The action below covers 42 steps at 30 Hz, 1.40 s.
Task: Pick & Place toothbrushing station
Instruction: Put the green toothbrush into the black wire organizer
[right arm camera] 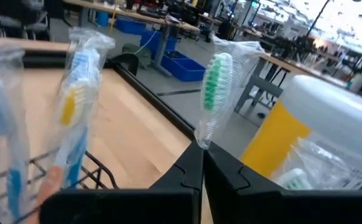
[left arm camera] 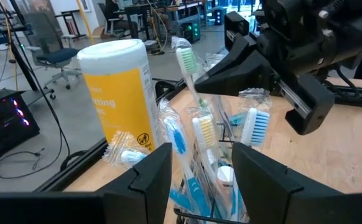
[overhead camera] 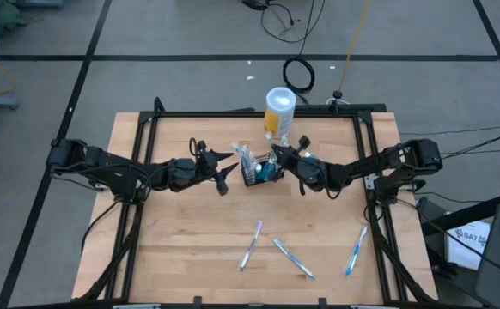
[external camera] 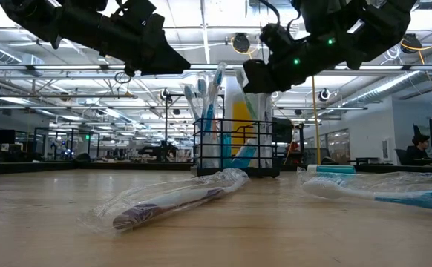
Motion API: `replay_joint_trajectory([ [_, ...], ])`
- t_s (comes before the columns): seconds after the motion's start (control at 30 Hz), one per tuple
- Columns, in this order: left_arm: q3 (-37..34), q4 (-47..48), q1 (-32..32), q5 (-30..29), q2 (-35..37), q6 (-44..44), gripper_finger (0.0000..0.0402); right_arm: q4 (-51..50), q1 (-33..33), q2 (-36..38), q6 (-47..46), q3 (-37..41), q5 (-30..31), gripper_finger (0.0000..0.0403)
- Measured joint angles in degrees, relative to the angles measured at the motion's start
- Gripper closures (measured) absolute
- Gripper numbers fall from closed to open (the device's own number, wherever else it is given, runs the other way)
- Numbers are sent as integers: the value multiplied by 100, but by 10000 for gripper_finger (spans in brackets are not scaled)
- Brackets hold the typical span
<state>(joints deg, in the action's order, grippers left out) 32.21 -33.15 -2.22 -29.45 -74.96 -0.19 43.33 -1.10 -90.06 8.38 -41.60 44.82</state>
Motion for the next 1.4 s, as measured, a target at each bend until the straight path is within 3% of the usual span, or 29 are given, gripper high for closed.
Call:
replay_joint_trajectory([
  [0.6, 0, 0, 0, 0, 0, -13, 227, -211, 106, -2, -162, 0, 142, 389],
  [1.07, 0, 2, 0, 0, 0, -13, 227, -58, 457, 380, 99, 8, 173, 274],
  [1.2, 0, 2, 0, -2, 0, -13, 227, 733, 509, 575, 676, 7, 161, 258],
  [1.4, 0, -13, 0, 0, 0, -13, 227, 1235, 221, 684, 998, -6, -858, 256],
])
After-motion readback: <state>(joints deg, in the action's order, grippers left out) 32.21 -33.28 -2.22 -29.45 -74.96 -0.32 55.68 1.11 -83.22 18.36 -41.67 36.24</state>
